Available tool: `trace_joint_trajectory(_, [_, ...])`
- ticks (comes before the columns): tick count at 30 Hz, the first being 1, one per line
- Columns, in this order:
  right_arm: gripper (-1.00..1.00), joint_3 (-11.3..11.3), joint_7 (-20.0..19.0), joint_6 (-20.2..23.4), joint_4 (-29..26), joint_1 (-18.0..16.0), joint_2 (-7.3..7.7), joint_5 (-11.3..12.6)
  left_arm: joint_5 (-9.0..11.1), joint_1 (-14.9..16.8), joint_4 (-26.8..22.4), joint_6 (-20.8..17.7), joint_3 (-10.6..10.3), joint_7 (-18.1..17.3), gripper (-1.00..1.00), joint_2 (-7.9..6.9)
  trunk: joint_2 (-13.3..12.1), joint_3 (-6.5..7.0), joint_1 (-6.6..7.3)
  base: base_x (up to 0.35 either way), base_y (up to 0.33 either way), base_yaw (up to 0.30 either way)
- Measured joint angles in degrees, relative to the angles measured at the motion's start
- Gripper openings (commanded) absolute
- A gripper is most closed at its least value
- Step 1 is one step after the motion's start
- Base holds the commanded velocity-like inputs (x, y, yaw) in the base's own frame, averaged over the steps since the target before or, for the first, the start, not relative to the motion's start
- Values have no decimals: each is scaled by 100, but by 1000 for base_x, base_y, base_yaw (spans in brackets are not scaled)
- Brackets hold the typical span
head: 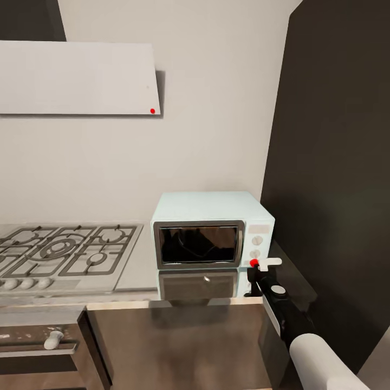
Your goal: In the kitchen, take the popcorn bag from the countertop, put it into the microwave, and heat it until the popcorn is cooked so the cooked popcorn ends up inside the bag.
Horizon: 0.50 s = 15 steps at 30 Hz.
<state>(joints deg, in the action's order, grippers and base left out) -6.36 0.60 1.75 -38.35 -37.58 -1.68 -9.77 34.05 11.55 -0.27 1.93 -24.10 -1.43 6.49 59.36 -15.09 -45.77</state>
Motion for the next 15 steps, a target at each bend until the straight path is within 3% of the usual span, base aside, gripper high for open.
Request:
trace_joint_trajectory(6, [-100, 2, 0, 0, -5, 61, 1, -4, 0, 0, -1, -2, -1, 1, 100, 0, 4, -1, 34, 111, 0, 0])
trace_joint_trajectory(15, [-100, 2, -1, 0, -5, 87, 4, -3, 0, 0, -1, -2, 0, 1, 100, 0, 3, -1, 44, 9, 0, 0])
